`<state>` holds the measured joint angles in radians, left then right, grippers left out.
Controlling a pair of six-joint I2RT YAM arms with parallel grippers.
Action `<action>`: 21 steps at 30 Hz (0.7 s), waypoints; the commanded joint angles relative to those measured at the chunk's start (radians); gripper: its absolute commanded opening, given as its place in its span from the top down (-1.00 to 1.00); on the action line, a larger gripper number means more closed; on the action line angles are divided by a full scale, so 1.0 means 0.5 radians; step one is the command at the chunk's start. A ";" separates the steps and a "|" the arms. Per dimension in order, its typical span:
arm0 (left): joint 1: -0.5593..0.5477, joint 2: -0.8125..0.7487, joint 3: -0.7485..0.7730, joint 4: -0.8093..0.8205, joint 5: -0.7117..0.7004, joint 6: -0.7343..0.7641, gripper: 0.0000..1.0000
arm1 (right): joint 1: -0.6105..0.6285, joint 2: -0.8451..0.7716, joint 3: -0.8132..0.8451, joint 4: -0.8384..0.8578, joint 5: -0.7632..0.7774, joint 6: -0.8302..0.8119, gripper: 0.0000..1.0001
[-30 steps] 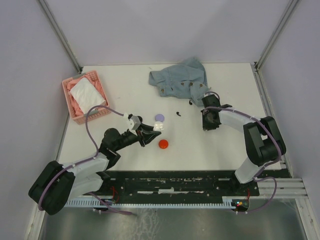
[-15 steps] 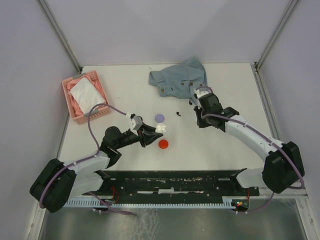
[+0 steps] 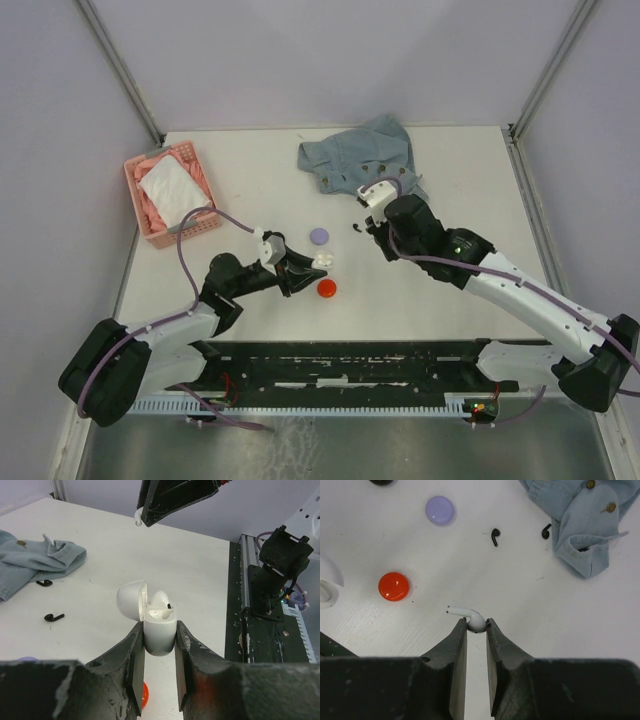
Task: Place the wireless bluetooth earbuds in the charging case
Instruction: Pick up the earbud from the center of the board, then place the earbud in the charging case.
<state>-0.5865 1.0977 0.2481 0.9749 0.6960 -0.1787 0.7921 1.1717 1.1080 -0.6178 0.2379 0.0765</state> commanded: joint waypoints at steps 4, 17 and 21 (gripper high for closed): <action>-0.054 -0.080 0.024 0.012 -0.011 0.265 0.94 | 0.364 -0.039 0.166 -0.008 0.310 -0.302 0.78; -0.072 -0.076 0.061 -0.072 -0.017 0.263 0.95 | 0.958 0.009 0.044 0.341 0.610 -0.786 0.78; -0.073 -0.081 0.063 -0.070 -0.001 0.256 0.95 | 1.044 0.092 0.030 0.432 0.695 -0.920 0.79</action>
<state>-0.6186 1.0695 0.2481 0.9138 0.6865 -0.0994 1.2793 1.1820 1.1351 -0.4995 0.5011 -0.2836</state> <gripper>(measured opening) 0.335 0.247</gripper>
